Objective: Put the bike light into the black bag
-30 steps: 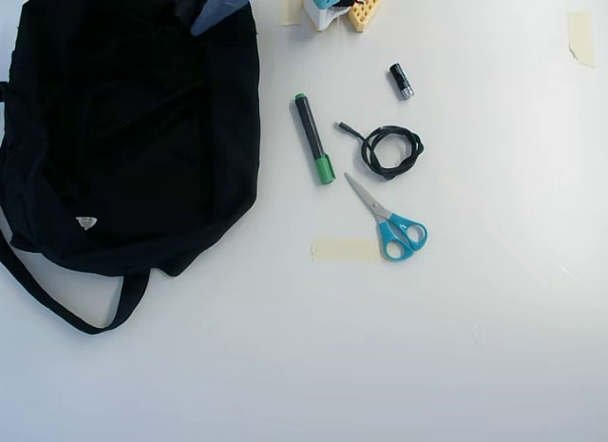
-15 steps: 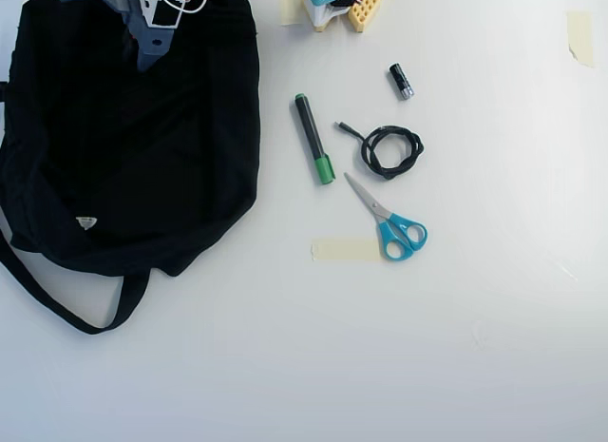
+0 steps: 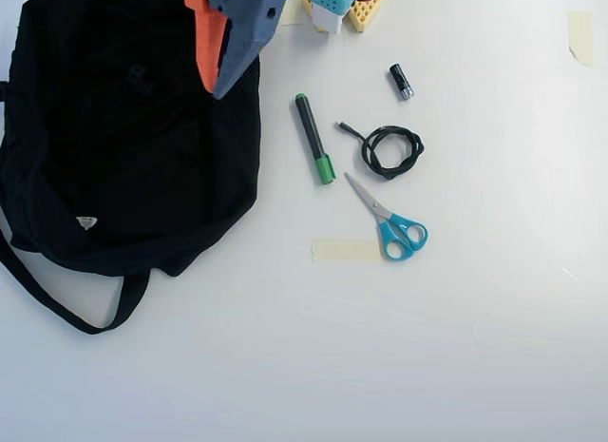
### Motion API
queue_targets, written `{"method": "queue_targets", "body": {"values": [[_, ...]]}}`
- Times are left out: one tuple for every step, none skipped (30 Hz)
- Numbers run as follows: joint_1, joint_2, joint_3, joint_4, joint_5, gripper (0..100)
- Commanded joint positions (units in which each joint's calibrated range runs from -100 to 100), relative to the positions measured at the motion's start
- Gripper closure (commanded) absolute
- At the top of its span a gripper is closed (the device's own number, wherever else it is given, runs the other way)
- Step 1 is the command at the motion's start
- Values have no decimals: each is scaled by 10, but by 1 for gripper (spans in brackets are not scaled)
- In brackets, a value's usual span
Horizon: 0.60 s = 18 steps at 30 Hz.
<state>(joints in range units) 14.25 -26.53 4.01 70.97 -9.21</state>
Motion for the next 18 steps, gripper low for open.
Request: {"method": "queue_targets", "body": {"values": [[-59,-83,50,78,-58,98],[-71,-110,94,102,-58,98],[-82,-124,121,102,-56,98],[-92,-138,152,102,-51,98],[-101,-155,188,100,-43,98],[-107,-172,225,100,-32,98],[-107,-173,229,100,-32,98],[-111,-194,264,96,-20,98],[-113,-217,298,85,-6,98],[-113,-242,333,72,11,98],[-117,-267,371,60,31,98],[-120,-293,411,52,52,98],[-122,-321,452,47,72,98],[-125,-351,495,45,88,98],[-128,-380,541,34,99,98],[-131,-411,587,18,106,98],[-138,-443,634,1,108,98],[-147,-473,680,-19,108,98]]}}
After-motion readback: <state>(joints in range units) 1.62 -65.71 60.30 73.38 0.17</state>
